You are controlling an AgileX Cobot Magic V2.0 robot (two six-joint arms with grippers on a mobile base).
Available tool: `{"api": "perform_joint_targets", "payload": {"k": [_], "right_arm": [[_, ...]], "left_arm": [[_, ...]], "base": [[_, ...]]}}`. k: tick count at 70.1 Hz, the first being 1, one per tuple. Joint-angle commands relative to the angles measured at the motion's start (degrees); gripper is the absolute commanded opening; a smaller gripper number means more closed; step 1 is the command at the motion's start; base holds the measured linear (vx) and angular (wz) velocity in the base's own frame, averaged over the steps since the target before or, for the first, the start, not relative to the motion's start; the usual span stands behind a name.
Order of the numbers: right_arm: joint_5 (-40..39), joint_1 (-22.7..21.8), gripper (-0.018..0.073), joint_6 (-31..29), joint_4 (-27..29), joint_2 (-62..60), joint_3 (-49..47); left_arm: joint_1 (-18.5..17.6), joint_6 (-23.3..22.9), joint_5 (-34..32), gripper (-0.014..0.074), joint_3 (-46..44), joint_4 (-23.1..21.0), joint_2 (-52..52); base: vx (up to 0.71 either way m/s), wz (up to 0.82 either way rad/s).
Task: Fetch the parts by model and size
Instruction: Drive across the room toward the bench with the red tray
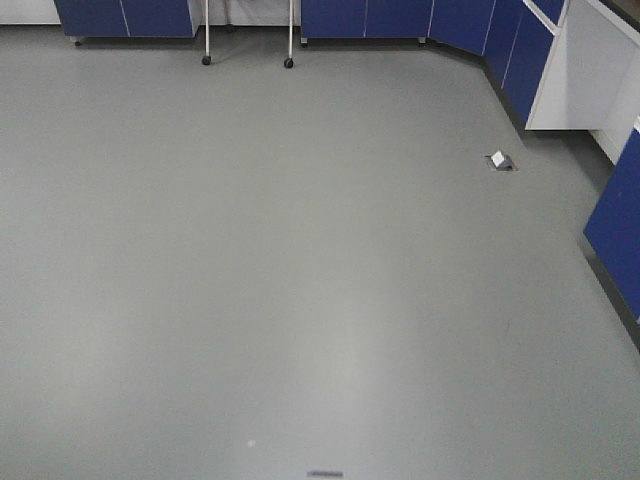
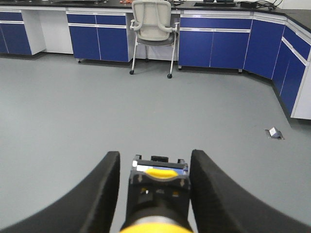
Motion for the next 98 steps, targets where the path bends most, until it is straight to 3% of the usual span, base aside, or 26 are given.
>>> {"api": "perform_joint_targets", "payload": {"k": [1, 98], "right_arm": [[-4.65, -0.06, -0.0005, -0.53, -0.6, 0.51, -1.57], [-4.59, -0.06, -0.0005, -0.53, -0.6, 0.51, -1.57]], "left_arm": [[-0.06, -0.21, -4.11, -0.0006, -1.45, 0.63, 1.09], [-0.06, -0.21, -4.11, -0.0006, -1.45, 0.57, 1.08]], "base": [[0.65, 0.0], [0.66, -0.01]]}}
